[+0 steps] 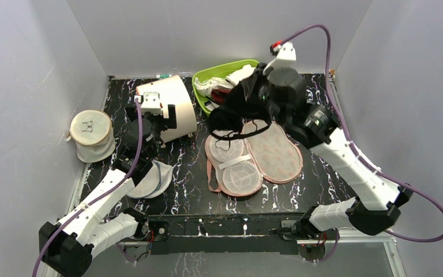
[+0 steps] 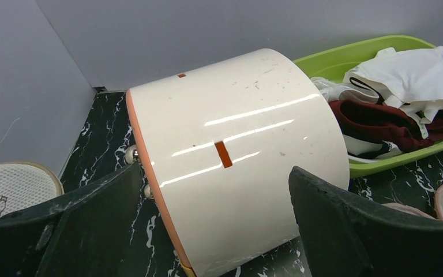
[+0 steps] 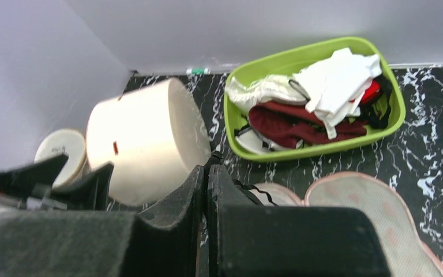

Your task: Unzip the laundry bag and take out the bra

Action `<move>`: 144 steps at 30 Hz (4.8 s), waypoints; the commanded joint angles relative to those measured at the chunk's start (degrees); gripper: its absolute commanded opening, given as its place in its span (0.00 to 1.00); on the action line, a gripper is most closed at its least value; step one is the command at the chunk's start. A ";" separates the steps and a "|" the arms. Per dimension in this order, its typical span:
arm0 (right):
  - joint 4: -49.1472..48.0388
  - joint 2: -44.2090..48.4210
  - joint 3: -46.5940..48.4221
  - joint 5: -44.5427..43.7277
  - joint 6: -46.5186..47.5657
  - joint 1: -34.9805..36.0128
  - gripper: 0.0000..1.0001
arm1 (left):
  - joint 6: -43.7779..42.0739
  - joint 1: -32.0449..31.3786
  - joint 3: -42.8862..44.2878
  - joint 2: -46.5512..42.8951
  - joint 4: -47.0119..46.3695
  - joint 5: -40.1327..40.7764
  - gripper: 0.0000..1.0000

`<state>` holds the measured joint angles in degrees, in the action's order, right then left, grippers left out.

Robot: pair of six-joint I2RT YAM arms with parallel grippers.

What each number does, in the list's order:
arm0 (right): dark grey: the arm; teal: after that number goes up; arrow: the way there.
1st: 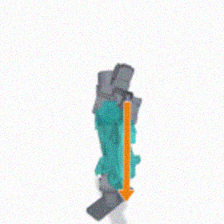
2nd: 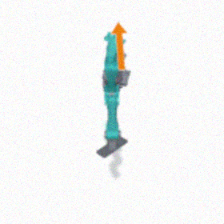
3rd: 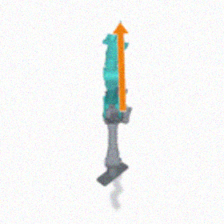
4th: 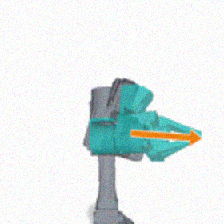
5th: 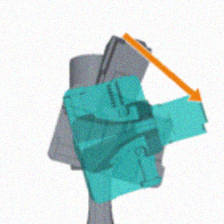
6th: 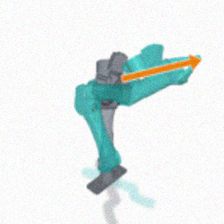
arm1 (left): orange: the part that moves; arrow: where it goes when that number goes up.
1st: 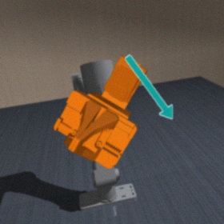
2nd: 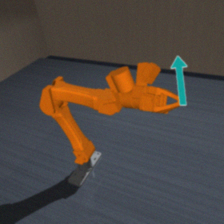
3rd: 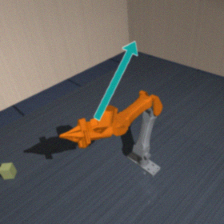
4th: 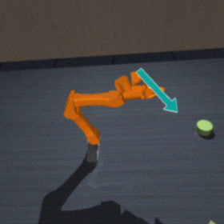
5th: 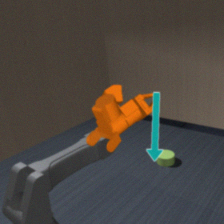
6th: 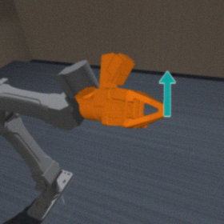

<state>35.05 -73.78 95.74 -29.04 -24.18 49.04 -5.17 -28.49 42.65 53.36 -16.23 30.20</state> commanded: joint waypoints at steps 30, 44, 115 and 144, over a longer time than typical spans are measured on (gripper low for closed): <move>-48.70 -48.73 17.20 39.28 -41.71 -33.43 0.00 | -1.81 0.11 1.41 0.59 -3.26 0.36 0.99; -58.16 -49.74 6.12 39.03 -53.59 -29.88 0.00 | -1.71 0.15 1.29 -0.06 -3.44 0.50 0.98; -12.38 -68.14 31.74 26.34 0.96 -26.21 0.47 | -1.65 0.10 1.64 3.55 -2.70 0.06 0.98; -12.17 20.58 -45.49 19.22 6.54 -26.28 0.98 | 1.09 0.01 2.81 4.38 0.10 -2.30 0.98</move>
<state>23.00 -62.19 57.76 -4.03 -16.19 23.09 -5.65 -28.49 42.65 59.64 -16.47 29.26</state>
